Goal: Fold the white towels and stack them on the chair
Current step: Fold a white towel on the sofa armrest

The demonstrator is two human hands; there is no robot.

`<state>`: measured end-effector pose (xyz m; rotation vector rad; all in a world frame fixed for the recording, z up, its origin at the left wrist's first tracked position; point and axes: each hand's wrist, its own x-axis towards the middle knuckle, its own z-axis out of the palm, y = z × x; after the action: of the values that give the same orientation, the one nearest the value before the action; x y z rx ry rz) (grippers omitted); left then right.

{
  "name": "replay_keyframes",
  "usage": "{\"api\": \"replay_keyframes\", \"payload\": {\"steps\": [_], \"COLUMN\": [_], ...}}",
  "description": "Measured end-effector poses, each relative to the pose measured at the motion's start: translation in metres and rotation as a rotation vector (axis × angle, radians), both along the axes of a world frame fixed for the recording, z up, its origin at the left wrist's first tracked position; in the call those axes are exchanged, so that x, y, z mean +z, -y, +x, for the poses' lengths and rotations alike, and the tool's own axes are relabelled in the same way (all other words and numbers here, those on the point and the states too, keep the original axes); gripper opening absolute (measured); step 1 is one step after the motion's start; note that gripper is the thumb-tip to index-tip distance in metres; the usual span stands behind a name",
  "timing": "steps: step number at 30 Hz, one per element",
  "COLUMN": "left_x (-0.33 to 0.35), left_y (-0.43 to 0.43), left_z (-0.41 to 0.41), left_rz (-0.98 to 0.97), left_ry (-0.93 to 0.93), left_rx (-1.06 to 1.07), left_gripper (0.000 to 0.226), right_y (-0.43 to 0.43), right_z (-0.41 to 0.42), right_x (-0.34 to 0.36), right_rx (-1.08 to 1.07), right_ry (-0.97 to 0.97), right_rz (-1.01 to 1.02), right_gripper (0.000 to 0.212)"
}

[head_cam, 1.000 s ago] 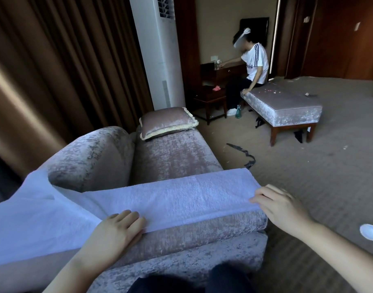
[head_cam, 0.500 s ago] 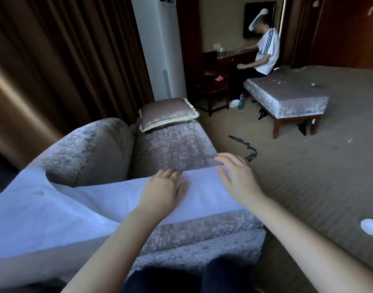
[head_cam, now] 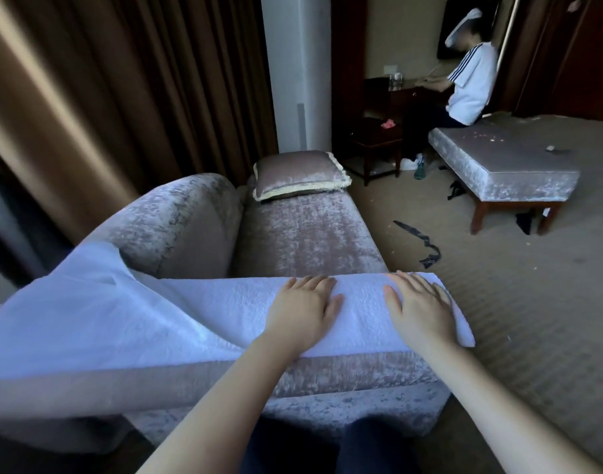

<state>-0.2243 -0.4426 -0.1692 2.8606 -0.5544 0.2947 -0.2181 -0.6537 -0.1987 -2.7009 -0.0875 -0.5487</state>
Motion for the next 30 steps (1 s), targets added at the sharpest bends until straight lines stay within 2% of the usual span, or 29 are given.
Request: {"api": "replay_keyframes", "payload": {"steps": [2,5,7,11,13,16,19,20,22,25,27,30], "left_x": [0.015,0.040,0.046,0.045,0.042,0.035,0.036,0.039,0.048,0.062,0.066,0.060], "left_y": [-0.016,-0.079,-0.137,-0.241,-0.277,-0.318,-0.337,-0.339,-0.344,-0.359,-0.375,-0.388], "left_z": [-0.006,-0.015,-0.024,-0.063,-0.087,-0.113,-0.122,-0.122,-0.120,-0.112,-0.108,-0.115], "left_rz": [-0.189,-0.267,-0.224,-0.241,-0.190,-0.087,-0.181,-0.221,-0.345,-0.519,-0.435,-0.390], "left_ry": [-0.034,0.240,0.349,0.308,0.283,0.221,0.143,0.136,0.105,0.129,0.181,0.076], "left_rx": [-0.032,0.017,0.142,0.544,0.658,0.648,0.596,0.605,0.644,0.733,0.885,1.044], "left_gripper": [0.054,0.043,0.034,0.007,0.010,0.018,0.023,0.024,0.024,0.018,0.010,0.015], "right_y": [-0.015,-0.067,-0.116,-0.220,-0.269,-0.330,-0.368,-0.375,-0.384,-0.392,-0.393,-0.389], "right_z": [-0.004,-0.011,-0.012,-0.009,-0.001,0.011,0.021,0.022,0.021,0.011,0.008,0.002], "right_x": [0.005,0.020,0.029,0.049,0.061,0.083,0.096,0.099,0.100,0.103,0.105,0.098], "right_rx": [0.052,0.240,0.370,0.583,0.669,0.715,0.680,0.671,0.671,0.750,0.721,0.623], "right_ry": [0.062,0.198,0.178,0.017,-0.068,-0.134,-0.242,-0.231,-0.124,-0.009,0.102,0.420], "right_rz": [0.021,0.040,0.087,0.151,0.121,0.076,0.087,0.082,0.034,0.072,0.038,-0.031], "right_gripper": [0.054,0.046,0.045,0.045,0.034,0.032,0.024,0.030,0.038,0.017,0.015,0.018]}}
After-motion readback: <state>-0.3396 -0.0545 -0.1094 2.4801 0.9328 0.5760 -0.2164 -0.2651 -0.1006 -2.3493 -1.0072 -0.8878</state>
